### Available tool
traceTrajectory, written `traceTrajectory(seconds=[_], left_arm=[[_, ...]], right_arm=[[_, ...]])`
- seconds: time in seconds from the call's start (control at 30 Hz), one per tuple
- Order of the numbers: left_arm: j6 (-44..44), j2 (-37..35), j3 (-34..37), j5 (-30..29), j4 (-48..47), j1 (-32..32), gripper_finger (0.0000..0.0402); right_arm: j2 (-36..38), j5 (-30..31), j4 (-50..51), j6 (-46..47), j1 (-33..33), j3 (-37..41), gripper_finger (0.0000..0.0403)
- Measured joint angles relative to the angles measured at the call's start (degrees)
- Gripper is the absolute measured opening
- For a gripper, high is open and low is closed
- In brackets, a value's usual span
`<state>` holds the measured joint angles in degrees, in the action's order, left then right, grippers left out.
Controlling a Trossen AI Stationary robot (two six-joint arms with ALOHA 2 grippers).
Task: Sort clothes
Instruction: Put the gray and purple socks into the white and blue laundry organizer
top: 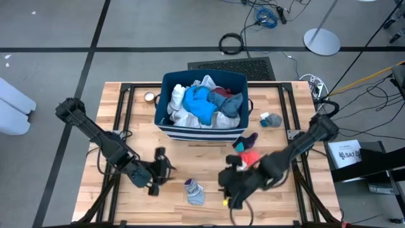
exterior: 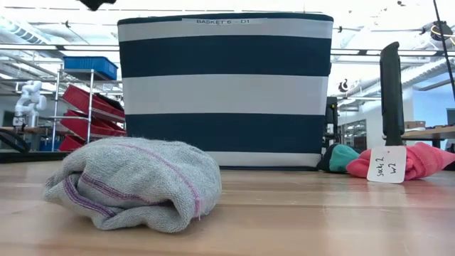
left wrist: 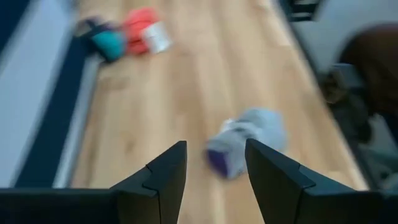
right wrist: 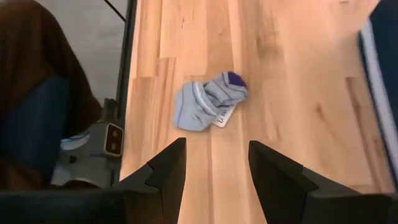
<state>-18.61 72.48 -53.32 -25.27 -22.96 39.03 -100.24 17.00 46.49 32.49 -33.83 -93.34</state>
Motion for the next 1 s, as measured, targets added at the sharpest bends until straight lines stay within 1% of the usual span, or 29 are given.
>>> traceTrajectory(seconds=[0.1, 0.2, 0.27, 0.33, 0.5, 0.63, 0.7, 0.8, 1.0], left_arm=[[7.7, 3.9, 0.0, 4.4, 6.9, 0.0, 0.0173], [13.0, 7.9, 0.0, 6.2, 12.1, -0.3, 0.0173], [13.2, 10.3, 0.0, 8.4, 13.8, -1.3, 0.0173], [12.7, 12.7, 0.0, 12.6, 15.5, -2.8, 0.0173], [11.5, 19.0, 0.0, 19.3, 19.3, -6.5, 0.0173], [11.1, 23.1, 0.0, 24.0, 21.6, -8.8, 0.0173], [10.1, 24.7, 0.0, 25.3, 22.1, -9.7, 0.0173], [9.9, 26.8, 0.0, 25.5, 22.1, -10.9, 0.0173], [9.1, 31.1, -0.5, 25.5, 22.7, -12.3, 0.0173]], right_arm=[[-4.1, 0.9, -3.0, 0.4, -1.5, 0.0, 0.0161], [-7.2, 0.9, -5.6, -0.5, -2.4, 0.0, 0.0161], [-8.3, 0.9, -7.0, -1.0, -2.9, 0.0, 0.0161], [-9.1, 1.2, -8.5, -1.7, -3.5, 0.0, 0.0161], [-9.9, 6.0, -10.8, -3.6, -4.6, 0.0, 0.0161], [-10.0, 7.0, -10.8, -3.5, -4.5, 0.0, 0.0161], [-10.0, 7.3, -10.8, -3.6, -4.5, 0.0, 0.0161], [-10.0, 7.7, -10.8, -3.9, -4.5, 0.0, 0.0161], [-10.0, 12.5, -10.7, -5.2, -4.4, 0.0, 0.0161]])
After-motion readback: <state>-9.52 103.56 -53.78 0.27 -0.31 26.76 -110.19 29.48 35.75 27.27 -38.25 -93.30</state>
